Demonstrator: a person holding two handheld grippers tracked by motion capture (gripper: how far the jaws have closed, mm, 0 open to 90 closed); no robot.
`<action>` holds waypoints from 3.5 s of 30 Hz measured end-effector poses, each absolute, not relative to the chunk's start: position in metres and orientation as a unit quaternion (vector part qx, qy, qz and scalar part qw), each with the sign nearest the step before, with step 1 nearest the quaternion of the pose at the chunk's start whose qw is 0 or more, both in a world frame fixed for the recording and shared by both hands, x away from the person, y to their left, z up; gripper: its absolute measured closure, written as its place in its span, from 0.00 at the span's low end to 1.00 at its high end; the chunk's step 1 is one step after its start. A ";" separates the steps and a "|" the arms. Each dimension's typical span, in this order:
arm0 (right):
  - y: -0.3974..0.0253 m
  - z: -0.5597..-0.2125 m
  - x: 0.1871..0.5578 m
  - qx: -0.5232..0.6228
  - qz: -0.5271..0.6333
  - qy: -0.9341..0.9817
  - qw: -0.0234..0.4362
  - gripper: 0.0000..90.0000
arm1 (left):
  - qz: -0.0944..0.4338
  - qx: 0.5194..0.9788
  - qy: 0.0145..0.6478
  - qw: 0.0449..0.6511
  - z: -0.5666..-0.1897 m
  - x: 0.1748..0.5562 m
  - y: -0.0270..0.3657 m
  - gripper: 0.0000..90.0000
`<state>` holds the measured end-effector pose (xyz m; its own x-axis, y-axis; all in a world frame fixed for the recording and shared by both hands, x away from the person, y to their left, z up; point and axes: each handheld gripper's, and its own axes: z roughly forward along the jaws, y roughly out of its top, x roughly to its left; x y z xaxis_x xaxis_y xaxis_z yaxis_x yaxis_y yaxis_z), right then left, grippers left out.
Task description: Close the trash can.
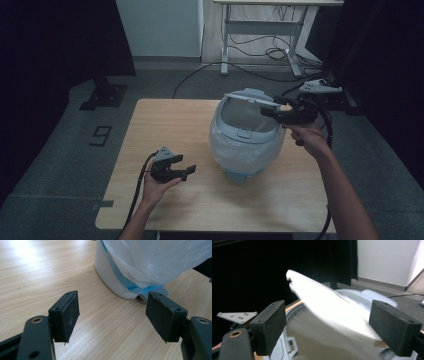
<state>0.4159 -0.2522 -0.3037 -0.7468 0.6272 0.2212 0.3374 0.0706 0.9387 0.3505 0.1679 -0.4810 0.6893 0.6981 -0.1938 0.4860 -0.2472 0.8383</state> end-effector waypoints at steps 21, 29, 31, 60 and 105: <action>-0.214 -0.324 0.417 0.369 0.482 0.768 0.202 0.20 | 0.098 0.778 0.387 0.485 -0.482 0.351 0.170 0.30; -0.210 -0.325 0.413 0.380 0.477 0.764 0.208 0.20 | 0.093 0.779 0.387 0.485 -0.483 0.351 0.170 0.30; -0.210 -0.325 0.411 0.383 0.477 0.762 0.211 0.20 | 0.093 0.778 0.388 0.486 -0.483 0.350 0.170 0.30; -0.222 -0.334 0.388 0.397 0.513 0.720 0.248 0.30 | 0.090 0.780 0.387 0.484 -0.485 0.351 0.169 0.30; -0.333 -0.485 0.310 0.462 0.535 0.668 0.233 0.29 | 0.088 0.782 0.397 0.472 -0.492 0.354 0.172 0.30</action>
